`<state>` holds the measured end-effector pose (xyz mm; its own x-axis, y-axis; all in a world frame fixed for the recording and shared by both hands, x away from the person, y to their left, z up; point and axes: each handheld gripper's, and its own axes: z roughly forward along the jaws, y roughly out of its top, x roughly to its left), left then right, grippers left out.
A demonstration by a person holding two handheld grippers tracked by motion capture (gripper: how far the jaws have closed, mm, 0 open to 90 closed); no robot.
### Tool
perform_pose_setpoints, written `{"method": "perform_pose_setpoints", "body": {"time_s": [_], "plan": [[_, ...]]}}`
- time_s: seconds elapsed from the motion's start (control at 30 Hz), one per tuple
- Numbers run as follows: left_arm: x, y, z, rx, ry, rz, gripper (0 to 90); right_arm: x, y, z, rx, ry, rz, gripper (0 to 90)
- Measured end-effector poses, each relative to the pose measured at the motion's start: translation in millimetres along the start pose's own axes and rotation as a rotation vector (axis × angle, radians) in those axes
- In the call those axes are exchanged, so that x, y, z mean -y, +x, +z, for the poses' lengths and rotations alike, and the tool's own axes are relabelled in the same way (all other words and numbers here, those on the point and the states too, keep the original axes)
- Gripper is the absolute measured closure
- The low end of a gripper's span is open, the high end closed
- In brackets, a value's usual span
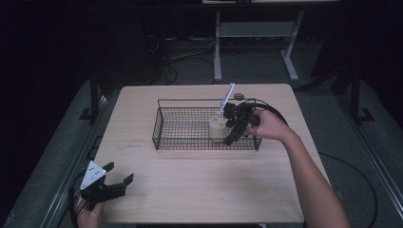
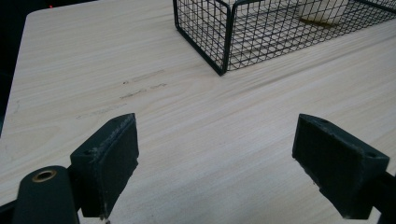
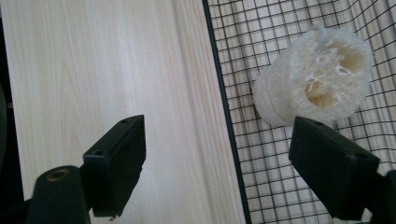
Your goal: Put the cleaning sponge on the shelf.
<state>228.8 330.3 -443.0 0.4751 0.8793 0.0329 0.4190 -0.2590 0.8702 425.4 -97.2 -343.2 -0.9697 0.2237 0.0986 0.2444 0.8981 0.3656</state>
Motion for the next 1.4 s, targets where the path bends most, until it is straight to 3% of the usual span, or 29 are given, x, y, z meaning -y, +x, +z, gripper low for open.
{"method": "perform_pose_setpoints", "body": {"time_s": [1.17, 1.4], "plan": [[0.2, -1.8, 0.9, 0.001, 0.002, 0.003, 13.7, 32.4, 20.4, 16.4, -0.014, 0.004, 0.008, 18.0], [0.3, -2.3, 1.1, 0.002, 0.005, 0.003, 13.7, 36.1, 24.8, 21.0, -0.009, 0.032, 0.002, 17.8]]}}
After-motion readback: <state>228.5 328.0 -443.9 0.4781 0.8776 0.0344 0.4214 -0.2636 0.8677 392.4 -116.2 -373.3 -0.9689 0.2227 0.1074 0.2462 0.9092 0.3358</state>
